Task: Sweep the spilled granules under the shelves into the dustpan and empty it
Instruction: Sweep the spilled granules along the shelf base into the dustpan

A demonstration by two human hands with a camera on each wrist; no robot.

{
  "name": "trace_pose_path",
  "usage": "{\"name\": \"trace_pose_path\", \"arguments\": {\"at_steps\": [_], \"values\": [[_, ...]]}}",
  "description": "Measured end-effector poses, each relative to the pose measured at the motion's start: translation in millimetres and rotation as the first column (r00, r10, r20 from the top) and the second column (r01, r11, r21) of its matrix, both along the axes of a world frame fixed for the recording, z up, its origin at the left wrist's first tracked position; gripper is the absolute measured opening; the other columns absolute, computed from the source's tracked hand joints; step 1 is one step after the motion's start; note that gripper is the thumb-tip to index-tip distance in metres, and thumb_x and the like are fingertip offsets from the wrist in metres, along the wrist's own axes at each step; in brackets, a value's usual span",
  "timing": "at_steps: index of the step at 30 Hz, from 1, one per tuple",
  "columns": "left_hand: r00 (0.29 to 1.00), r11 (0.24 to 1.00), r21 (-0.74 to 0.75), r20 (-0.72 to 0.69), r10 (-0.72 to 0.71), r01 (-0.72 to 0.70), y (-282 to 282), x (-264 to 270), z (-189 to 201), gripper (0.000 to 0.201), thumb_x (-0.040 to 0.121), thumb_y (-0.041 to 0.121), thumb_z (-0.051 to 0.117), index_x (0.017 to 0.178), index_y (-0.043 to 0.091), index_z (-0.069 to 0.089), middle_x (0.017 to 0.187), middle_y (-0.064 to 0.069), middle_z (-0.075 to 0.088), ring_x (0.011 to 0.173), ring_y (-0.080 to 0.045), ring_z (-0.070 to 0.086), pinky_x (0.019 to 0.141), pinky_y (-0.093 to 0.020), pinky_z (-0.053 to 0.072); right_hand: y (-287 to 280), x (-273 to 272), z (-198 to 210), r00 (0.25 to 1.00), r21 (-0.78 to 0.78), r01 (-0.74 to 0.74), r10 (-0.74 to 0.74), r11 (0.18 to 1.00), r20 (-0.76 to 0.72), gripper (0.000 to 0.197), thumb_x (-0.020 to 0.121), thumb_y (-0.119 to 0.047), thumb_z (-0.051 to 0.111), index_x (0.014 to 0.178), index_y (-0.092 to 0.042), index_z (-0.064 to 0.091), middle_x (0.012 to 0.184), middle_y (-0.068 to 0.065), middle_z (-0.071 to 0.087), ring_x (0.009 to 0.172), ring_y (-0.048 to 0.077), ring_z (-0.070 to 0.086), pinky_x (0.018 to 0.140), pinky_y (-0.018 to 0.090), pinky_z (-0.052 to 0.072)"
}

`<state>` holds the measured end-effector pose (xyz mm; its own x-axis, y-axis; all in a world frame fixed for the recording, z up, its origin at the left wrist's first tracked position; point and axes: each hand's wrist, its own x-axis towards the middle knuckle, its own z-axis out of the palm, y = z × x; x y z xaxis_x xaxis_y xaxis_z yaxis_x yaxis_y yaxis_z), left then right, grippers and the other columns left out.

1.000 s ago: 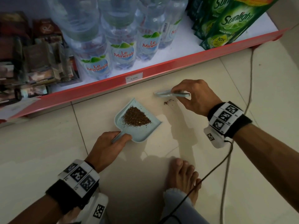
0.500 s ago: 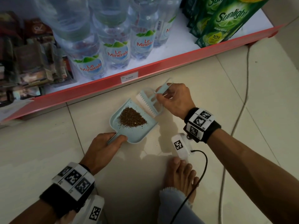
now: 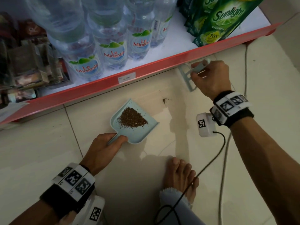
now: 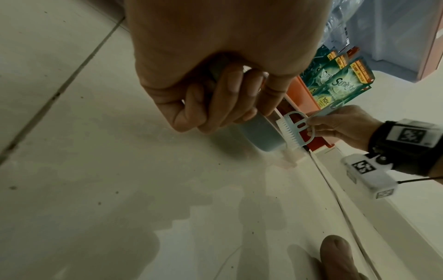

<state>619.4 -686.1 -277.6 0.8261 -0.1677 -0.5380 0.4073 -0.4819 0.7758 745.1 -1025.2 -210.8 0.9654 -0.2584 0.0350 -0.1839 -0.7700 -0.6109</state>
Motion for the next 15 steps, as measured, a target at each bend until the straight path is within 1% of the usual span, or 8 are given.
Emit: {"name": "trace_pose_path", "arguments": {"at_steps": [2, 3, 5, 6, 8, 11, 13, 15], "values": [[1.000, 1.000, -0.004, 0.002, -0.005, 0.005, -0.9, 0.2, 0.4, 0.041, 0.089, 0.040, 0.062, 0.056, 0.022, 0.045, 0.045, 0.010, 0.041, 0.042, -0.003, 0.039, 0.051, -0.027, 0.033, 6.4, 5.0, -1.3, 0.994, -0.264, -0.111, 0.101, 0.958, -0.049, 0.021, 0.082, -0.019, 0.061, 0.092, -0.008, 0.075, 0.086, 0.017, 0.072, 0.077, 0.037, 0.067, 0.076, 0.043, 0.056], [1.000, 1.000, -0.003, 0.004, -0.006, 0.006, -1.9, 0.3, 0.9, 0.041, 0.089, 0.040, 0.062, 0.056, 0.022, 0.045, 0.046, 0.010, 0.040, 0.043, -0.003, 0.038, 0.052, -0.027, 0.033, 12.5, 4.7, -3.3, 0.981, -0.331, -0.190, 0.163, 0.924, -0.106, 0.022, 0.085, -0.018, 0.059, 0.095, -0.008, 0.075, 0.089, 0.018, 0.069, 0.079, 0.039, 0.064, 0.075, 0.039, 0.054], [1.000, 1.000, -0.002, 0.007, -0.004, 0.004, -3.6, 1.1, 1.9, 0.042, 0.089, 0.041, 0.062, 0.056, 0.022, 0.044, 0.046, 0.011, 0.040, 0.043, -0.004, 0.039, 0.053, -0.028, 0.034, 27.4, -3.8, -9.1, 0.917, -0.362, -0.396, 0.339, 0.844, -0.211, 0.025, 0.089, -0.013, 0.056, 0.105, -0.012, 0.075, 0.094, 0.016, 0.064, 0.080, 0.036, 0.063, 0.070, 0.031, 0.047], [1.000, 1.000, 0.002, 0.010, -0.003, 0.003, -4.2, 2.0, 2.5, 0.042, 0.088, 0.041, 0.062, 0.055, 0.022, 0.044, 0.046, 0.011, 0.041, 0.043, -0.004, 0.039, 0.054, -0.028, 0.034, 34.0, -11.4, -11.4, 0.869, -0.348, -0.491, 0.426, 0.799, -0.251, 0.027, 0.090, -0.010, 0.056, 0.110, -0.013, 0.073, 0.096, 0.015, 0.064, 0.081, 0.035, 0.064, 0.070, 0.031, 0.048], [1.000, 1.000, 0.006, 0.016, -0.001, 0.001, -4.4, 3.5, 3.4, 0.042, 0.088, 0.042, 0.061, 0.055, 0.021, 0.044, 0.046, 0.011, 0.040, 0.044, -0.004, 0.038, 0.054, -0.028, 0.034, 41.6, -28.6, -10.7, 0.784, -0.300, -0.619, 0.547, 0.726, -0.295, 0.033, 0.088, -0.006, 0.060, 0.117, -0.015, 0.072, 0.103, 0.014, 0.064, 0.082, 0.034, 0.065, 0.074, 0.037, 0.053], [1.000, 1.000, -0.004, 0.023, 0.015, -0.015, -2.9, 4.4, 3.5, 0.042, 0.088, 0.042, 0.062, 0.055, 0.021, 0.045, 0.047, 0.010, 0.040, 0.044, -0.005, 0.038, 0.055, -0.029, 0.033, 38.2, -42.1, -1.6, 0.732, -0.261, -0.681, 0.627, 0.684, -0.266, 0.030, 0.087, -0.006, 0.061, 0.112, -0.016, 0.074, 0.099, 0.010, 0.064, 0.077, 0.035, 0.065, 0.069, 0.043, 0.054], [1.000, 1.000, -0.007, 0.029, 0.011, -0.010, -1.9, 4.2, 3.0, 0.042, 0.088, 0.041, 0.062, 0.055, 0.021, 0.045, 0.047, 0.010, 0.040, 0.044, -0.005, 0.037, 0.055, -0.029, 0.034, 31.8, -38.4, 3.0, 0.761, -0.291, -0.647, 0.619, 0.705, -0.193, 0.026, 0.088, -0.006, 0.062, 0.108, -0.014, 0.075, 0.095, 0.011, 0.064, 0.074, 0.035, 0.065, 0.066, 0.044, 0.055], [1.000, 1.000, -0.012, 0.024, -0.003, 0.003, -2.1, 4.4, 2.8, 0.042, 0.088, 0.041, 0.062, 0.055, 0.021, 0.044, 0.046, 0.011, 0.039, 0.044, -0.006, 0.037, 0.055, -0.030, 0.034, 28.6, -27.2, 3.5, 0.817, -0.339, -0.569, 0.564, 0.749, -0.124, 0.025, 0.089, -0.006, 0.061, 0.109, -0.011, 0.075, 0.096, 0.015, 0.064, 0.074, 0.037, 0.065, 0.066, 0.046, 0.055]]}}
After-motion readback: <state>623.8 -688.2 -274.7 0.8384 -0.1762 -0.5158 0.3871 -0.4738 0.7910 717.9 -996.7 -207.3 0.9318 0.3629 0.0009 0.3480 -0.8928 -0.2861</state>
